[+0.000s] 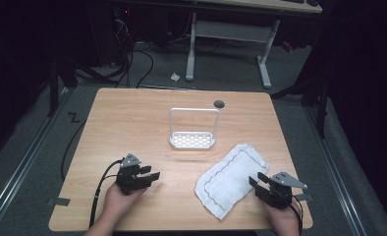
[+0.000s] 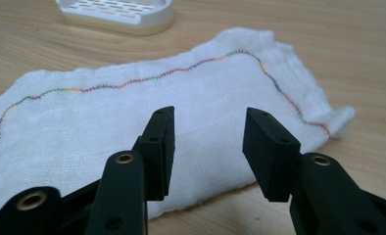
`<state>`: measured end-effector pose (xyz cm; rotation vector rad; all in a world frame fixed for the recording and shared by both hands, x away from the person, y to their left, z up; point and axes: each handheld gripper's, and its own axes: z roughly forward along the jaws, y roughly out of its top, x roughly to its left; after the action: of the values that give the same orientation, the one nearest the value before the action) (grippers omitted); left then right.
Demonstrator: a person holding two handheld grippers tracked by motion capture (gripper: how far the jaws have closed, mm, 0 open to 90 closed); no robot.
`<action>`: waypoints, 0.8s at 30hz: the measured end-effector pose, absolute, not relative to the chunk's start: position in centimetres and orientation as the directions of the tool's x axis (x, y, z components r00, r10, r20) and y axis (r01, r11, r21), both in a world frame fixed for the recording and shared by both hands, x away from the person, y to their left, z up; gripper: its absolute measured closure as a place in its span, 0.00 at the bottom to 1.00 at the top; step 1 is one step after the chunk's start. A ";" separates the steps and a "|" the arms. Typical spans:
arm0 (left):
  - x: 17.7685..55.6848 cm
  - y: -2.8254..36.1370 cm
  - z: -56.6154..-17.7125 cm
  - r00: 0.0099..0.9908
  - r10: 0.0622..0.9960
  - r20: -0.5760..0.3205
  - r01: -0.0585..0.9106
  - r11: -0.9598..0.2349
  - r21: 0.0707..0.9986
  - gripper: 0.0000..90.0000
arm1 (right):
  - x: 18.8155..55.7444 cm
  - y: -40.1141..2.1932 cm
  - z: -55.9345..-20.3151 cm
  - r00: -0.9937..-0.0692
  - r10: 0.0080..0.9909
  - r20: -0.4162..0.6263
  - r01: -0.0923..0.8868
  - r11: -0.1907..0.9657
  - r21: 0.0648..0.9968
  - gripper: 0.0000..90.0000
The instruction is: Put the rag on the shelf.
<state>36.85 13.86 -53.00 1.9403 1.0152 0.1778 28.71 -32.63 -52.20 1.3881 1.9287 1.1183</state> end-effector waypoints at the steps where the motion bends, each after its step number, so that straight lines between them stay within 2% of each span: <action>1: 36.9 13.9 -53.0 0.650 0.713 -0.264 0.581 -0.241 0.777 0.55 | 28.7 -32.7 -52.4 -0.337 0.939 0.062 0.526 0.134 0.840 0.62; 6: 37.1 13.3 -53.3 0.660 0.712 -0.239 0.573 -0.271 0.773 0.54 | 28.6 -32.8 -52.9 -0.338 0.940 0.047 0.543 0.154 0.826 0.62; 12: 36.8 13.2 -53.1 0.658 0.712 -0.247 0.568 -0.254 0.783 0.54 | 28.7 -33.1 -53.0 -0.333 0.941 0.056 0.552 0.146 0.821 0.66; 13: 36.7 13.2 -53.1 0.661 0.704 -0.259 0.570 -0.247 0.784 0.57 | 28.9 -33.4 -53.1 -0.322 0.944 0.073 0.558 0.127 0.820 0.71; 19: 36.2 11.9 -52.9 0.694 0.660 -0.286 0.569 -0.260 0.780 0.77 | 29.4 -34.2 -53.0 -0.290 0.953 0.083 0.570 0.102 0.816 0.79; 21: 35.9 9.8 -52.6 0.723 0.615 -0.315 0.560 -0.255 0.788 0.92 | 29.8 -34.4 -52.8 -0.284 0.956 0.073 0.568 0.106 0.816 0.84; 22: 35.9 8.8 -52.5 0.742 0.600 -0.300 0.546 -0.282 0.788 0.99 | 30.0 -34.6 -52.7 -0.284 0.956 0.071 0.569 0.108 0.815 0.87; 23: 35.9 8.8 -52.5 0.742 0.600 -0.300 0.546 -0.282 0.788 1.00 | 30.0 -34.6 -52.7 -0.284 0.956 0.071 0.569 0.108 0.815 0.87; 24: 35.9 7.2 -52.3 0.767 0.581 -0.274 0.521 -0.314 0.794 1.00 | 30.2 -34.7 -52.7 -0.274 0.959 0.079 0.579 0.099 0.810 0.92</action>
<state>35.89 7.24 -52.33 1.9783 0.8305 0.0766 30.24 -34.69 -52.67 1.4999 1.9062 1.0505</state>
